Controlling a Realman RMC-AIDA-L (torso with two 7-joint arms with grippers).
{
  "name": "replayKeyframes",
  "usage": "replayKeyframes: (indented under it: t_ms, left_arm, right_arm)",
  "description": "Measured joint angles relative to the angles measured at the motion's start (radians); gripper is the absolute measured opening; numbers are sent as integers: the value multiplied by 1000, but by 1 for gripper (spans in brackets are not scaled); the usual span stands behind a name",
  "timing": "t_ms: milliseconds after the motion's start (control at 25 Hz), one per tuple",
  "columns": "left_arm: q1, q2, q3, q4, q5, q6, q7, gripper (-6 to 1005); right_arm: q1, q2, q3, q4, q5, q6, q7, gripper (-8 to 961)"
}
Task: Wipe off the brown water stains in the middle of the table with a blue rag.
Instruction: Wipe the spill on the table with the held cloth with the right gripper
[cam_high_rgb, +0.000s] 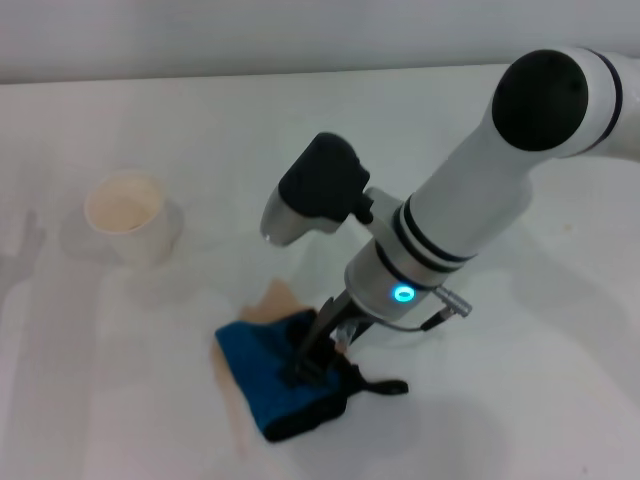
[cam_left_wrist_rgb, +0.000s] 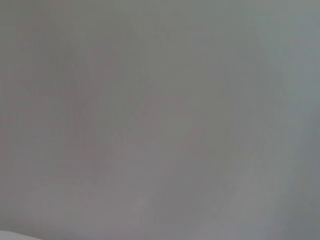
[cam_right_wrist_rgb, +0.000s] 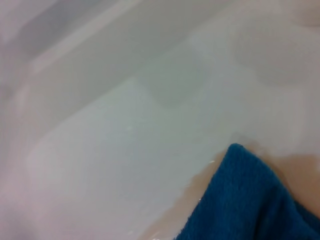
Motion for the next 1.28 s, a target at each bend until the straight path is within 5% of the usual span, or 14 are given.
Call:
replayKeyframes:
  t_ms: [640,1280]
  left_arm:
    - [18,-2,0,5,1,10,0,893]
    - [24,-5,2,11,6,13,0,893]
  right_arm:
    - [3,1,293,78,-243,-41,1,65]
    - [25,5,-3,71,29,-225,59,68]
